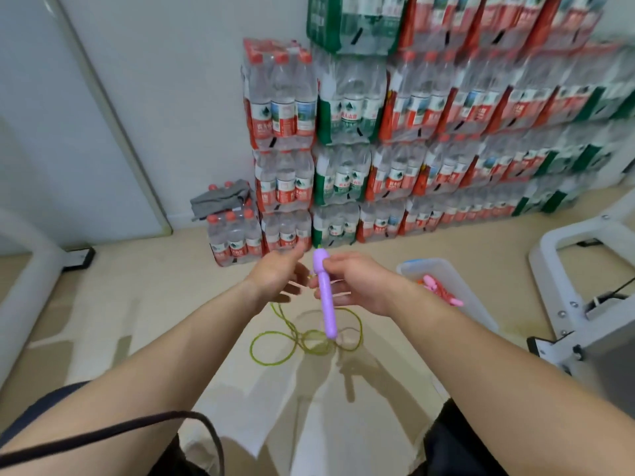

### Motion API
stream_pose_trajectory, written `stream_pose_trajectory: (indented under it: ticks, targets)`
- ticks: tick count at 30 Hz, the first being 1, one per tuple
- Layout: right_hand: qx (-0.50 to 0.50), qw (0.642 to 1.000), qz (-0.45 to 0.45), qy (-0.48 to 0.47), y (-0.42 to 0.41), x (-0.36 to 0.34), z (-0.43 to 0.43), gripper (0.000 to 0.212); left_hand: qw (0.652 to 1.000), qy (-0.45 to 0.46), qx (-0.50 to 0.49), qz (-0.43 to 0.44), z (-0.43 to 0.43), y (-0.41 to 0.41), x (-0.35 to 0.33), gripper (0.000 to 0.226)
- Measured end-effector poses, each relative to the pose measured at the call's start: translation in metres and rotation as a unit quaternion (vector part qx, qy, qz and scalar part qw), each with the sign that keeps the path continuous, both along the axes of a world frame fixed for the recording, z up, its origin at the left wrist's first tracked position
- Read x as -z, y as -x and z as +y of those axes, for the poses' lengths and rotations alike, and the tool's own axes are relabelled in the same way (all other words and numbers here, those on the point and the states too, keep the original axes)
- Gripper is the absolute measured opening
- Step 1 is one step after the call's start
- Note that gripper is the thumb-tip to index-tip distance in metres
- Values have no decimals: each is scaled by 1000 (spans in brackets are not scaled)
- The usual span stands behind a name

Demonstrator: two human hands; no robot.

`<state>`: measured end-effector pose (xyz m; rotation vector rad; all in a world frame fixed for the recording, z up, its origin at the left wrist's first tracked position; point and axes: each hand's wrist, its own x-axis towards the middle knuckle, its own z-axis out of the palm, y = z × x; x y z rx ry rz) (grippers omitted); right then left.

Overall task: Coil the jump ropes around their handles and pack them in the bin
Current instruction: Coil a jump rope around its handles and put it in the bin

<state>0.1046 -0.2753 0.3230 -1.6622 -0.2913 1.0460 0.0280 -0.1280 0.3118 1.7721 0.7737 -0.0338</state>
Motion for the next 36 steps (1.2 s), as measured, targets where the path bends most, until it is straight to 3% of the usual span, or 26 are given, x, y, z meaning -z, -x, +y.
stream_pose_trajectory:
  ticks: [2, 4, 6, 8, 9, 10, 11, 13, 15, 17, 19, 23, 25, 27, 30, 33, 36]
  targets:
    - [-56, 998, -33, 4, 7, -8, 5, 18, 990, 137, -2, -17, -3, 3, -16, 51]
    - [-95, 994, -59, 11, 17, -6, 12, 12, 988, 147, 1, -47, 0, 2, -17, 40]
    - [-110, 987, -114, 39, 26, 0, 17, 12, 994, 99, 9, -56, 6, 1, -12, 25]
    - [-122, 948, -262, 136, 24, 8, 16, 35, 996, 60, 27, -52, 13, 3, -7, 16]
    - [-112, 909, -347, 202, 18, 11, 13, 47, 996, 55, 40, -50, 16, 4, -7, 15]
    - [-97, 873, -406, 251, 10, 14, 10, 50, 996, 55, 54, -48, 19, 4, -6, 15]
    - [-78, 867, -419, 258, 0, 18, 7, 41, 995, 63, 69, -45, 23, 4, -7, 17]
    - [-62, 919, -350, 169, -14, 22, 2, 12, 987, 110, 106, -47, 27, 3, -10, 21]
    - [-108, 952, -277, 69, -20, 30, 4, 35, 973, 171, 142, -57, 28, 1, -16, 24]
    - [-178, 958, -220, 43, -19, 39, 9, 24, 964, 206, 148, -83, 29, 1, -19, 26]
    - [-193, 952, -215, 97, -23, 63, 12, 12, 963, 215, 97, -132, 35, -1, -22, 29]
    - [-209, 904, -255, 272, -42, 94, -5, 27, 925, 292, -95, -223, 67, -7, -26, 34]
    - [-154, 929, -223, 253, -45, 93, -7, 32, 936, 238, -150, -214, 86, -7, -18, 33]
    - [-68, 971, -164, 161, -45, 81, 1, 32, 968, 124, -161, -150, 97, -4, -2, 31]
    - [15, 995, -92, 30, -40, 57, 17, 30, 998, 1, -50, -38, 88, -1, 18, 37]
    - [77, 994, -23, -76, -31, 35, 33, 28, 992, 9, 125, -17, 64, 2, 25, 58]
    - [135, 980, 18, -145, -25, 21, 46, 30, 978, 34, 205, -36, 41, 5, 38, 32]
